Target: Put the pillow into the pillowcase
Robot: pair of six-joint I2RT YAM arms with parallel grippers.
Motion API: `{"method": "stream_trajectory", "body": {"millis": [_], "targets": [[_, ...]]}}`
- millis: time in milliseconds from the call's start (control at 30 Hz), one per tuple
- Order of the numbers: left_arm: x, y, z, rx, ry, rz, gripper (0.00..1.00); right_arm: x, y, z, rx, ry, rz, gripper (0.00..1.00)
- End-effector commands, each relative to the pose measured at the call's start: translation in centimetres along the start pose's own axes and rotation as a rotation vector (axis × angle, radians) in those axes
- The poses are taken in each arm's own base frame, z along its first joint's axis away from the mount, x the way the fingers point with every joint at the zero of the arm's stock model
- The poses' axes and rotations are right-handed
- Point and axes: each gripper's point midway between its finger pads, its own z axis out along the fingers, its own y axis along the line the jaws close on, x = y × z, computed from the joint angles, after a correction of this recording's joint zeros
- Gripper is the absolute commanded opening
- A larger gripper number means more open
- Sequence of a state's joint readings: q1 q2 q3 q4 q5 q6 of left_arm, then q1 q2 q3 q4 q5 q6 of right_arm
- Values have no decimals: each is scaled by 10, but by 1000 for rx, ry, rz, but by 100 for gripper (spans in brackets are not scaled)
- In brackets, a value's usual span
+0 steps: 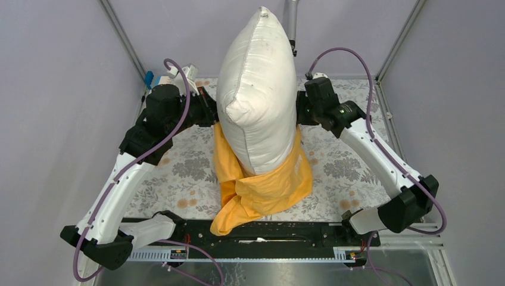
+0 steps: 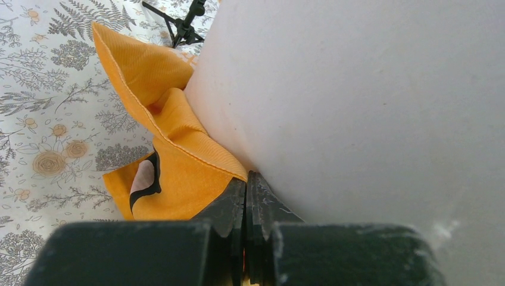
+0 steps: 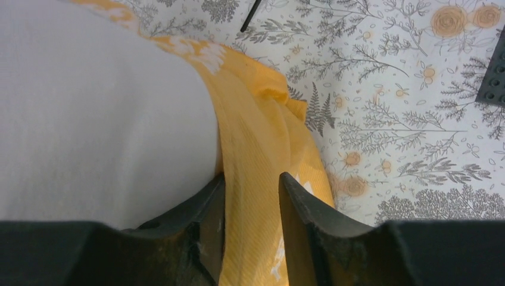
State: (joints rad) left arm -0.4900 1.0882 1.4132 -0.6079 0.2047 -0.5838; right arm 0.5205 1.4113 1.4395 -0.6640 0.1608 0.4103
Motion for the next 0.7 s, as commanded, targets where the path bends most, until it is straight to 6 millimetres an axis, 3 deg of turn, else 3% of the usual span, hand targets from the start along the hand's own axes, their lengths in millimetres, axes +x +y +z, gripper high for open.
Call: {"method": "stream_trajectory", "body": {"millis": [0, 133, 233, 333, 533, 600, 667], "targets": [[-27, -25, -8, 92, -93, 36, 0, -31, 8, 4, 0, -72, -21, 38], [-26, -24, -7, 89, -90, 36, 0, -37, 6, 8, 25, -87, -22, 22], [-27, -24, -6, 88, -90, 37, 0, -53, 0, -3, 63, -141, -15, 1], [-28, -23, -4, 82, -89, 34, 0, -80, 3, -30, 56, -223, 13, 0], [-21, -17, 4, 63, -57, 15, 0, -135, 24, -110, -85, -432, 100, 0], [-26, -25, -2, 78, -61, 16, 0, -142, 20, -115, -63, -464, 96, 0], [-41, -41, -18, 110, -83, 14, 0, -138, 14, -103, -23, -442, 77, 0]]}}
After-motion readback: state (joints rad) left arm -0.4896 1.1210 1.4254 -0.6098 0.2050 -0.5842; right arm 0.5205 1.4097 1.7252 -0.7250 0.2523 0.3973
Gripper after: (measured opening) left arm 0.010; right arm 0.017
